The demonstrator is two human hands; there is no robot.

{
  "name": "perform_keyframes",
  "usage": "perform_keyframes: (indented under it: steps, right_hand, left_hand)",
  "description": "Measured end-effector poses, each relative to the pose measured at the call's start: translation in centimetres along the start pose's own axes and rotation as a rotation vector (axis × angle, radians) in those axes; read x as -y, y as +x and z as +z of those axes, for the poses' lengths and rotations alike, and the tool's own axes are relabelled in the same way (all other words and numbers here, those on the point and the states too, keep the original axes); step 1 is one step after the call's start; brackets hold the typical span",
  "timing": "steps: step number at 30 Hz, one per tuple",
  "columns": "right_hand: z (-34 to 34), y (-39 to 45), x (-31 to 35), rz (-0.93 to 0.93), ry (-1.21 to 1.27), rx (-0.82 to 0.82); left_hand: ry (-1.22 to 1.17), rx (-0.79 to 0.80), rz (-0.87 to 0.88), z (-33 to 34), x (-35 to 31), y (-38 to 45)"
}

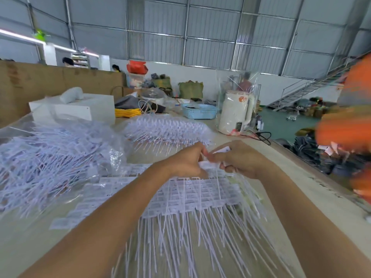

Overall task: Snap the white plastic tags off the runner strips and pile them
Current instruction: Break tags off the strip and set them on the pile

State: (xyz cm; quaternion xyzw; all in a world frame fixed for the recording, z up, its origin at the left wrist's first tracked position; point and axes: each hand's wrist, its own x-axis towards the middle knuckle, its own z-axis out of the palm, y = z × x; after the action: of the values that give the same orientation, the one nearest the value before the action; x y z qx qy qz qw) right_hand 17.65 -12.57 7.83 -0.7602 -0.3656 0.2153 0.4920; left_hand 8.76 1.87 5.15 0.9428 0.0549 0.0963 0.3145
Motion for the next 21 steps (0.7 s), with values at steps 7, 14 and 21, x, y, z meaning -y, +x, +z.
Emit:
perform_keyframes:
  steps: [7, 14, 21]
  right_hand:
    - [1.5, -1.1, 0.7, 0.004, -0.108, -0.022]
    - [2.3, -1.0, 1.0, -0.078, -0.053, -0.092]
    - [3.2, -0.9, 1.9, -0.34, -0.381, -0.214]
  left_hand:
    - [-0.043, -0.155, 0.043, -1.0, -0.5, -1.7]
    - [0.033, -0.184, -0.045, -2.4, 0.3, -2.7]
    - [-0.219, -0.197, -0.125, -3.2, -0.6, -3.4]
